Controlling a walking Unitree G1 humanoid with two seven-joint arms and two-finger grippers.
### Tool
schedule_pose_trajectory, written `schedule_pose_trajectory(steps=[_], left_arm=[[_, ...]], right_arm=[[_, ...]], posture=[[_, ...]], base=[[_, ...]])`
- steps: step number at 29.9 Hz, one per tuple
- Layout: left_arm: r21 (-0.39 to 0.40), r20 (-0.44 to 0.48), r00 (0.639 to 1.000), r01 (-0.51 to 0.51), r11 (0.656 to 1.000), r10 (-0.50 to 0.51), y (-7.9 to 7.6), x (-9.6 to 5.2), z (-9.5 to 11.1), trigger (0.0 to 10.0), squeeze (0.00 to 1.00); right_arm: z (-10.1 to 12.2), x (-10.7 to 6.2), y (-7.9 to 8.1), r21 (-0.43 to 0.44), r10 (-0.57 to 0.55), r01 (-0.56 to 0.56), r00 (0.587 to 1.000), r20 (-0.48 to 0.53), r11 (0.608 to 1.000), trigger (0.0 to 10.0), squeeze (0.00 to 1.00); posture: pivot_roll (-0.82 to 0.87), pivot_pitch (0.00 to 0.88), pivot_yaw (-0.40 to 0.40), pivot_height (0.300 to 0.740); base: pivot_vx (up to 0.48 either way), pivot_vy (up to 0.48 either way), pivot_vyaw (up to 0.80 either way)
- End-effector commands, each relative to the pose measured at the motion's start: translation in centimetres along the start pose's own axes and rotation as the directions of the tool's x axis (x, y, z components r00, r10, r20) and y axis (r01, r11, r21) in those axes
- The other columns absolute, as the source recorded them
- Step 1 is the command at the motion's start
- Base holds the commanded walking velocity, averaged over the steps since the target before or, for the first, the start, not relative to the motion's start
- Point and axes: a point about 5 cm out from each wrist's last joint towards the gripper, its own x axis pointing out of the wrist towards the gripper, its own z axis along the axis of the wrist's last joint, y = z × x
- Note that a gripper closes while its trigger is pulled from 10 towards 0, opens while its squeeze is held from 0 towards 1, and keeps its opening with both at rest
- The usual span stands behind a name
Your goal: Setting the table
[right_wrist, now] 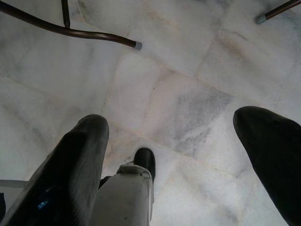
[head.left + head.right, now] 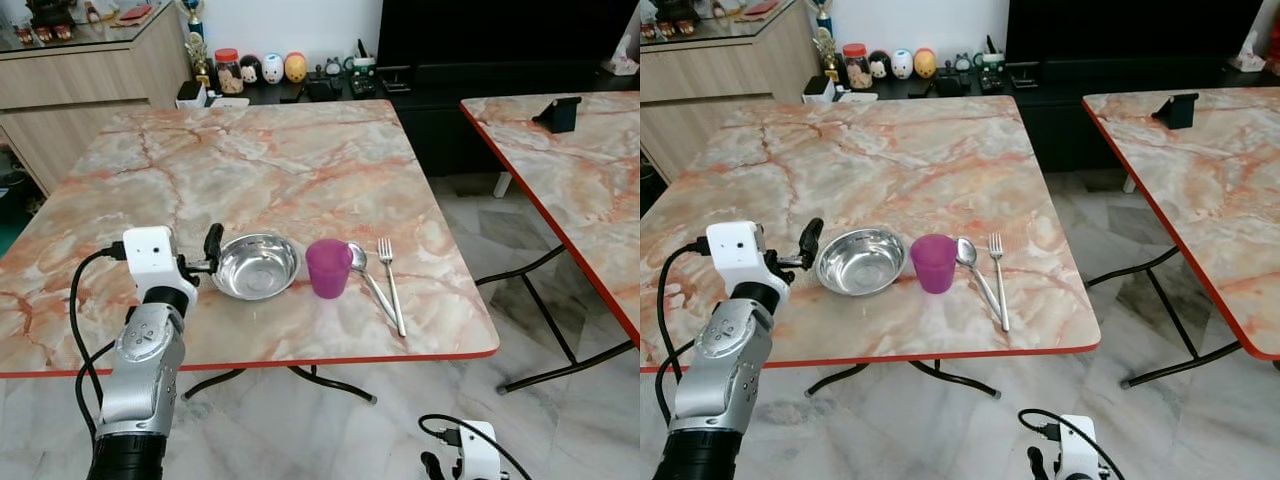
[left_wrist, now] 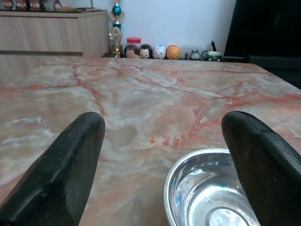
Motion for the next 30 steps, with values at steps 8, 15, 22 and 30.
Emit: schedule_pose_trajectory(steps=[8,15,22,30], left_arm=[[0.003,0.03,1.0,-0.005,1.0,0.005,0.12,0.11,0.59,10.0,0.0],[-0.021,0.045,0.999,-0.007,1.0,0.008,0.16,0.13,0.82,10.0,0.0],[-0.029,0.038,0.999,-0.007,1.0,0.008,0.21,0.15,0.78,10.0,0.0],[-0.017,-0.047,0.998,0.027,0.999,-0.028,0.27,0.33,0.12,10.0,0.0]], right_arm=[[0.11,0.04,0.1,0.006,0.002,-0.002,1.0,0.001,1.0,10.0,0.0],[0.13,0.04,0.12,0.004,0.004,-0.004,1.0,0.002,1.0,10.0,0.0],[0.1,0.04,0.15,0.004,0.005,-0.005,1.0,0.001,1.0,10.0,0.0],[0.08,0.04,0.16,0.002,0.006,-0.006,1.0,-0.002,1.0,10.0,0.0]], posture=[[-0.05,0.0,0.017,0.72],[-0.04,0.0,0.017,0.72],[-0.04,0.0,0.019,0.72],[-0.04,0.0,0.019,0.72]], base=[[0.304,0.0,0.0],[0.236,0.0,0.0],[0.0,0.0,0.0],[0.0,0.0,0.0]])
